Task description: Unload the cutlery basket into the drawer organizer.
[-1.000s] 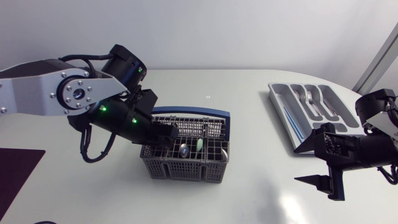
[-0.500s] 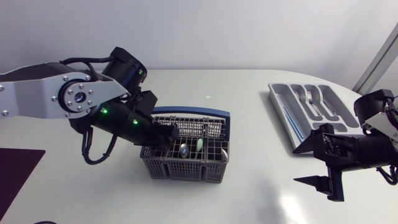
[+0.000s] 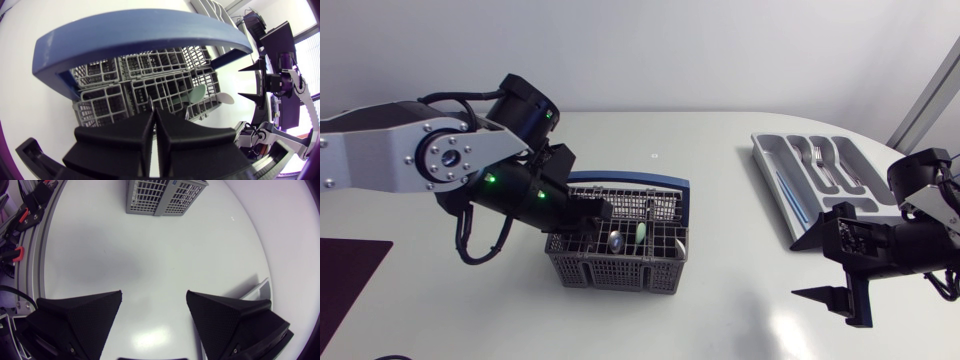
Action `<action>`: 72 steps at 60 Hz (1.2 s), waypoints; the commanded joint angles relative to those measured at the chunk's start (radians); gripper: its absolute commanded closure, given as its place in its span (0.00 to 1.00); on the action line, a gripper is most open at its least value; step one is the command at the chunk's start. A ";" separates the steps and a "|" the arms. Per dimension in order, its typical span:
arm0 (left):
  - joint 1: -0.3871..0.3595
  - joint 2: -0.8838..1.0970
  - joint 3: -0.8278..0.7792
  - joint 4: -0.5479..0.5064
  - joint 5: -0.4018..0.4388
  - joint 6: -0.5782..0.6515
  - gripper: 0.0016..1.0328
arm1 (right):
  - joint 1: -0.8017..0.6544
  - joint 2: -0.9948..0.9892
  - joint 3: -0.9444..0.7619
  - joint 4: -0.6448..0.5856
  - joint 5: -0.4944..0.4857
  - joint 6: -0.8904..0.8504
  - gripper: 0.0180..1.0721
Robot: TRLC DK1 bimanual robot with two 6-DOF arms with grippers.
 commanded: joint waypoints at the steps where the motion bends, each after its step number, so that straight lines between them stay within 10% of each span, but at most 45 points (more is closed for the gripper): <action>1: -0.007 -0.005 -0.025 0.011 0.015 -0.016 0.96 | 0.007 -0.005 -0.028 0.005 -0.010 0.017 0.12; 72: 0.045 -0.157 -0.024 0.014 0.057 -0.056 0.96 | 0.014 -0.054 -0.041 -0.007 -0.010 0.018 0.12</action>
